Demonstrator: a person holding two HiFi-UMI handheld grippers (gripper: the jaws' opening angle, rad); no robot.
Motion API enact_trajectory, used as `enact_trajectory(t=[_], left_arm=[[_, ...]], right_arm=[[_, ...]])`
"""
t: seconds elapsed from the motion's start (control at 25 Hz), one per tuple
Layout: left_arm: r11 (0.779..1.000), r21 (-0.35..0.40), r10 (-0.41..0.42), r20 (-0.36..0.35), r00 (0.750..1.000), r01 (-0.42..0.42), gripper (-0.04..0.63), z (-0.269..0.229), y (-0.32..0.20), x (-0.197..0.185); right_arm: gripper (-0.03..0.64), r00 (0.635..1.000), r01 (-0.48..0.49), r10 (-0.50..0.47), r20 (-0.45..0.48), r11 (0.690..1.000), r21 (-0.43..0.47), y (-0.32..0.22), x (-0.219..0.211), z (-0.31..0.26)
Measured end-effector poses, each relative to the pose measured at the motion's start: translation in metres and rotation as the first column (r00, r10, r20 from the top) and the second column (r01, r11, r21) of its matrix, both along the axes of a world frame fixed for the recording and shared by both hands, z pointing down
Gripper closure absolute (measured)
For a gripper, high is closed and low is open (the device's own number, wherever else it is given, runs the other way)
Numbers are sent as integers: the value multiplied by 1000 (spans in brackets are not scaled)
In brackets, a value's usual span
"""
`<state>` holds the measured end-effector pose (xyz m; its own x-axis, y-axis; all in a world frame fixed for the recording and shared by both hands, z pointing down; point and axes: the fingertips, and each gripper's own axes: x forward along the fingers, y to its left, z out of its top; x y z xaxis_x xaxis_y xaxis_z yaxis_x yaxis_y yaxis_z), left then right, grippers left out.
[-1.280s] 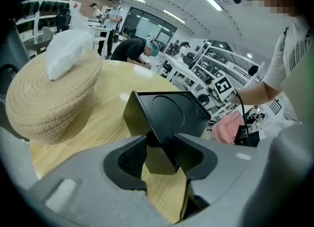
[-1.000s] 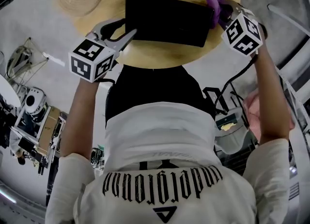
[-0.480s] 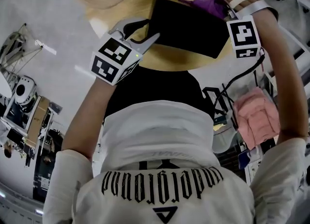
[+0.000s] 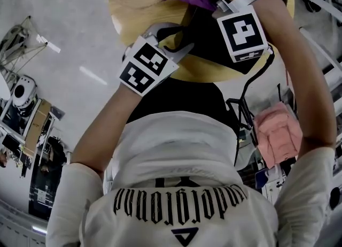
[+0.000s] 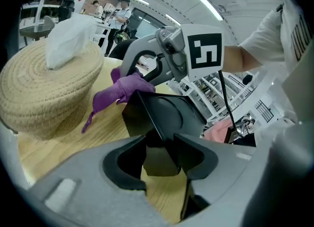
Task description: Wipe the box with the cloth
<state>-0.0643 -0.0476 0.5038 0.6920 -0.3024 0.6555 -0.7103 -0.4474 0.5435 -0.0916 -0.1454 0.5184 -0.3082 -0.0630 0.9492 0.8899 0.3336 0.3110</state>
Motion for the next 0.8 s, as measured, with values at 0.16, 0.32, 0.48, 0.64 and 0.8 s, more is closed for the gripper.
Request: enact_trajectory(t=[0.16,0.32,0.48,0.64,0.8], left_arm=[[1000,6,11,-1,1000,-11,403,-9,7,3],[1000,3,22,-2,1000,-22,403,-9,1,2],[1000,-5,20,-1,1000,-20,403,-5,0,5],[1000,-16,25,-9,1000,-26,403,-6,-1,6],[1000,-12,28,-4,1000,-28,402,-7,-4,6]], right_arm=[[517,999,-27,27,-19,1000,-14,6,44,-21],[517,989,-59,55,-136,998,-26,0,124,-20],[517,954,-135,119,-277,990,-38,-8,219,-6],[517,921,-229,191,-340,971,-73,-5,253,6],[517,953,-146,124,-276,988,-58,-9,209,22]])
